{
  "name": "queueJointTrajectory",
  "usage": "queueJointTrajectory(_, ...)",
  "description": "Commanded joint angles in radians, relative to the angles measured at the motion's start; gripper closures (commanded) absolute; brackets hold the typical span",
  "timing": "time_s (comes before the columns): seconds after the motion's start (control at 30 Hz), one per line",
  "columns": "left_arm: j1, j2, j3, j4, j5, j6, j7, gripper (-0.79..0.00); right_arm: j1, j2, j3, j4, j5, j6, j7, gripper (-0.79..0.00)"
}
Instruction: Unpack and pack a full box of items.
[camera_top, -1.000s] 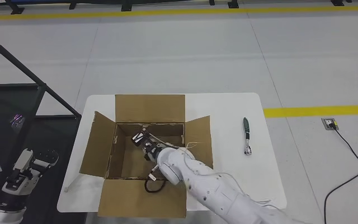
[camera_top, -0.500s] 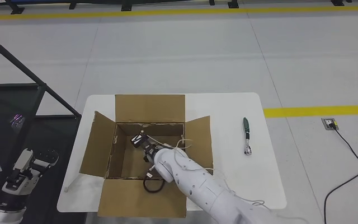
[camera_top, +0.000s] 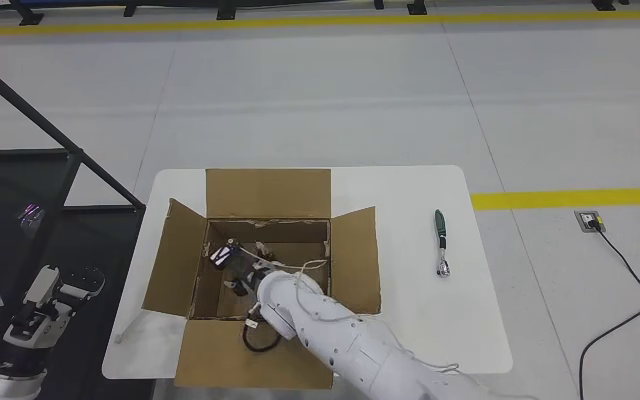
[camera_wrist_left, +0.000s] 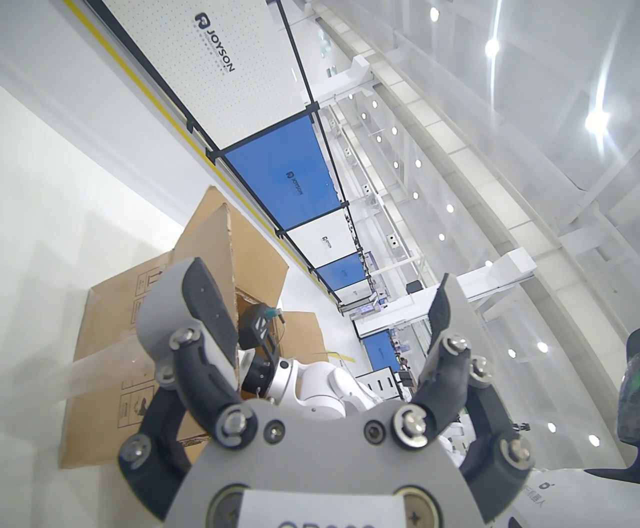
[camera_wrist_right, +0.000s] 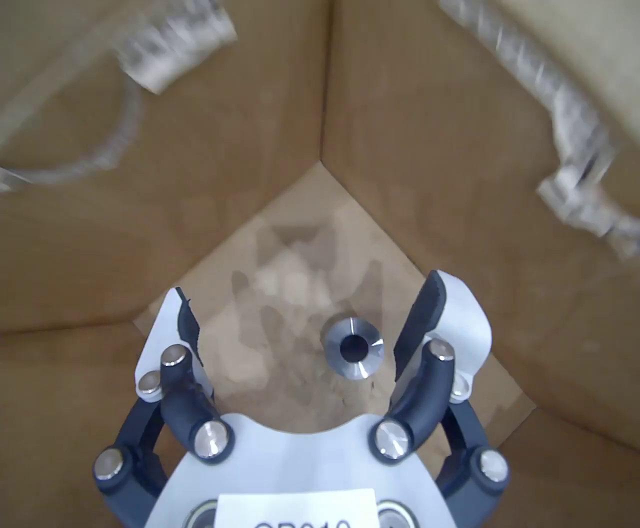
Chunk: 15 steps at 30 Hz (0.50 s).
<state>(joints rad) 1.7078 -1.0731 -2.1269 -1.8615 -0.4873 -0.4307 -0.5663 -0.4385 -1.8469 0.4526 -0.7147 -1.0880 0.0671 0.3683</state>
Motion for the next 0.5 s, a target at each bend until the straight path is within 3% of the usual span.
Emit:
queueJointTrajectory(0.0,0.000,0.000,0.000,0.000,0.000,0.000,0.000,-0.785,-0.027,0.028,0.021,-0.102,-0.047,0.015,0.012,-0.785)
queueJointTrajectory(0.23,0.000,0.000,0.000,0.000,0.000,0.000,0.000,-0.785,-0.260,0.178,0.189,-0.621,-0.378,0.127,0.157,-0.785)
queueJointTrajectory(0.37,0.000,0.000,0.000,0.000,0.000,0.000,0.000,-0.785,-0.533,0.271,0.390,-1.041,-0.595,0.114,0.223,-0.785)
queueJointTrajectory(0.47,0.000,0.000,0.000,0.000,0.000,0.000,0.000,-0.785,-0.774,0.322,0.556,-1.361,-0.735,0.090,0.193,-0.785)
